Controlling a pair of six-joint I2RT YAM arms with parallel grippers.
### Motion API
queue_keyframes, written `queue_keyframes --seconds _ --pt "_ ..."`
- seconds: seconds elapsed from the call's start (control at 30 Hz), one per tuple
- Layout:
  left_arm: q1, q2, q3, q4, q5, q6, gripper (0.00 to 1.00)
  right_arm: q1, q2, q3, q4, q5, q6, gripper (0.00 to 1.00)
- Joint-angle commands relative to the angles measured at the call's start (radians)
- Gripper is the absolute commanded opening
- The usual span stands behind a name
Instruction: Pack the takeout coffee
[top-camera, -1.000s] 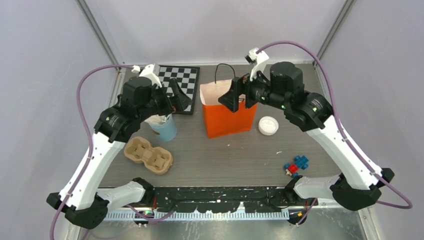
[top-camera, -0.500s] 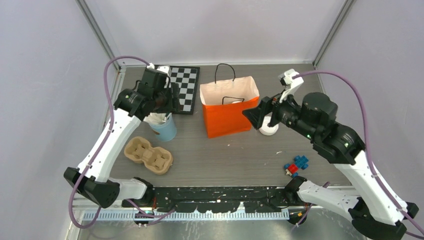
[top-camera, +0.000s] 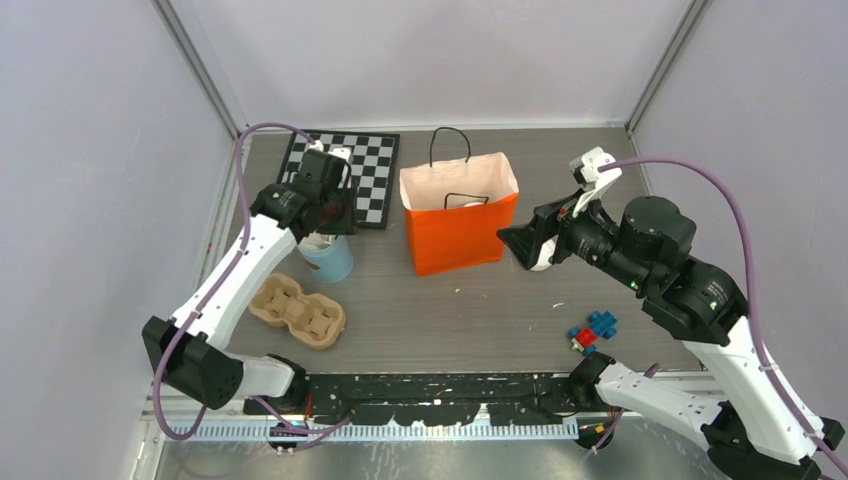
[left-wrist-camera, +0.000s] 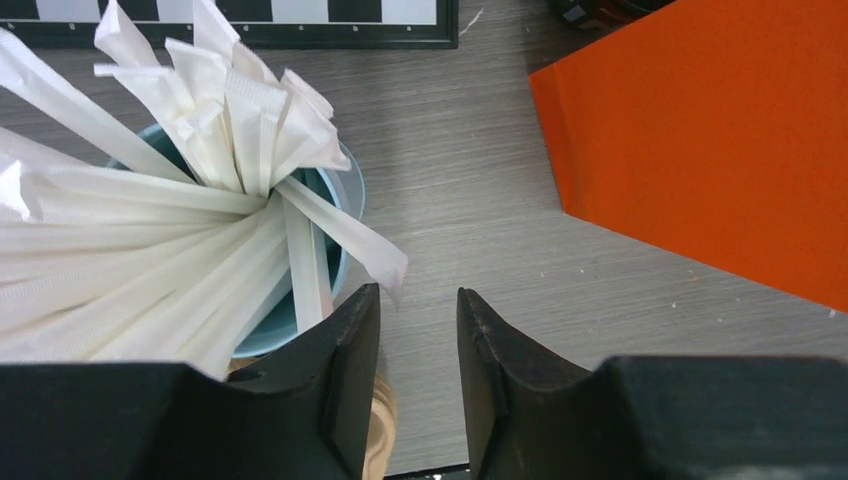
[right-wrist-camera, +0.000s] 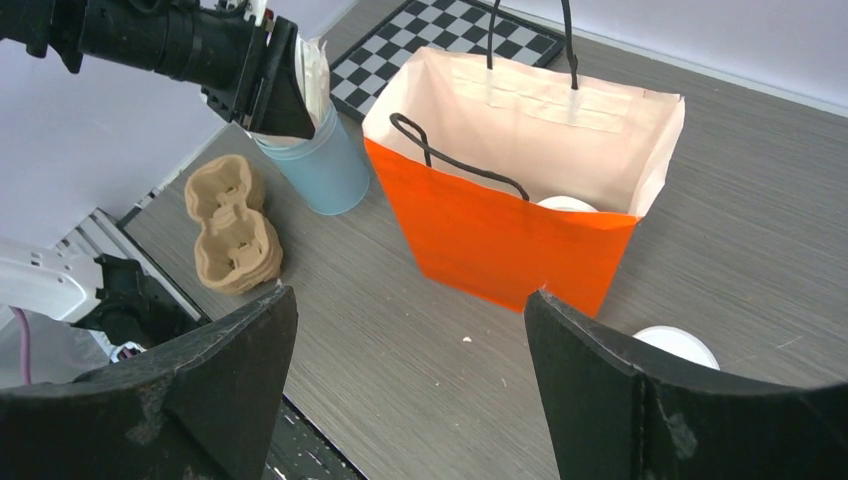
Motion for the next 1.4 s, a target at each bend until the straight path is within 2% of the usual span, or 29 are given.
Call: queue_keyframes --seconds 0.0,0.17,0.33,0.53,0.63,0.77,0.8,0.97,1.2,1.37 --pt "0.013 0.014 -0.002 0.081 -0.05 0.032 0.34 -0.003 -0.027 -0.003 0.001 0.007 -0.032 0.88" --pt "0.016 0.026 0.011 0.089 -0.08 0.06 0.32 -0.003 -0.051 -0.031 0.006 0.008 -0.045 0.88" --pt "0.017 0.03 0.018 0.066 -0.108 0.077 0.36 -0.003 -0.054 -0.032 0.008 0.008 -0.061 0.88" --pt "0.017 0.014 -0.017 0.117 -0.079 0.122 0.34 -0.002 -0.045 -0.032 0.013 0.009 -0.075 0.88" --pt "0.017 0.022 -0.017 0.129 -0.062 0.142 0.26 -0.003 -0.042 -0.033 0.015 0.007 -0.072 0.88" --pt "0.017 0.022 0.003 0.07 -0.057 0.111 0.05 -0.003 -0.04 -0.029 0.015 -0.024 -0.069 0.88" --pt "0.017 0.017 0.016 0.051 -0.061 0.095 0.0 -0.003 -0.043 -0.03 0.015 -0.022 -0.071 0.88" --pt "0.017 -0.043 0.101 -0.017 -0.036 0.036 0.0 -0.002 -0.039 -0.03 0.012 -0.009 -0.071 0.88" --pt "0.017 -0.089 0.324 -0.217 0.094 -0.037 0.0 -0.003 -0.013 0.007 -0.015 0.101 -0.07 0.87" --pt "0.017 -0.154 0.39 -0.236 0.151 -0.157 0.0 -0.002 0.015 0.049 -0.04 0.191 -0.162 0.88"
